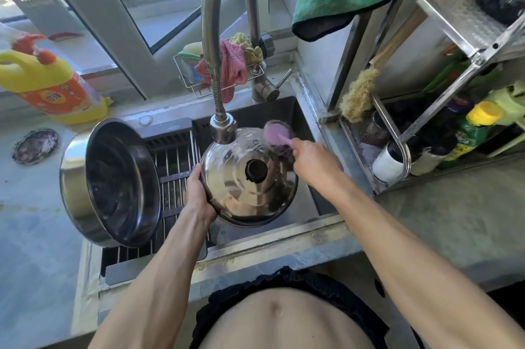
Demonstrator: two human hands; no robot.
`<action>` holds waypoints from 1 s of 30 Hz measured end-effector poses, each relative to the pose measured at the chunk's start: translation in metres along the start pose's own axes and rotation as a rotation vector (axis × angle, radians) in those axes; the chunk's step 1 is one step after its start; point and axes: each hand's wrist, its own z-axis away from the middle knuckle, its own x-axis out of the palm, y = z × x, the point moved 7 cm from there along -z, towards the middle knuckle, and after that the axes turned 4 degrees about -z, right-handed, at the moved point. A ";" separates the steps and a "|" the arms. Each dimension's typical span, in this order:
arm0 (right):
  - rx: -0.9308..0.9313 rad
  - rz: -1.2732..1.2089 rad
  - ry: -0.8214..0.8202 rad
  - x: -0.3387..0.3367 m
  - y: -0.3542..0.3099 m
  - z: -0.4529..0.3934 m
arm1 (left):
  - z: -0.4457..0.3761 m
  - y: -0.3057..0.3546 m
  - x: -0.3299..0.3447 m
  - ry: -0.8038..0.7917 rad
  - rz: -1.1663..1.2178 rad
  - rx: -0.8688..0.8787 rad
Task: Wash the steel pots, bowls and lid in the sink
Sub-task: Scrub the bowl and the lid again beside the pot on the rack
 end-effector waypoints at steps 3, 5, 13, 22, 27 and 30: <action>-0.126 -0.004 -0.062 0.012 -0.013 0.012 | -0.003 0.003 0.002 -0.047 0.023 0.003; 0.044 0.032 0.036 -0.003 0.015 0.002 | -0.002 0.005 0.005 -0.067 0.010 0.025; -0.036 -0.068 0.009 -0.006 0.003 0.006 | -0.004 0.006 0.009 -0.114 0.028 0.012; 0.190 -0.060 0.064 0.002 0.035 0.019 | 0.003 -0.007 0.013 -0.029 0.153 -0.008; 0.078 -0.164 0.004 0.007 0.015 0.023 | 0.003 -0.006 0.014 -0.001 0.181 -0.030; 0.230 -0.091 0.083 -0.003 0.037 0.017 | 0.004 -0.005 0.016 0.042 0.198 -0.039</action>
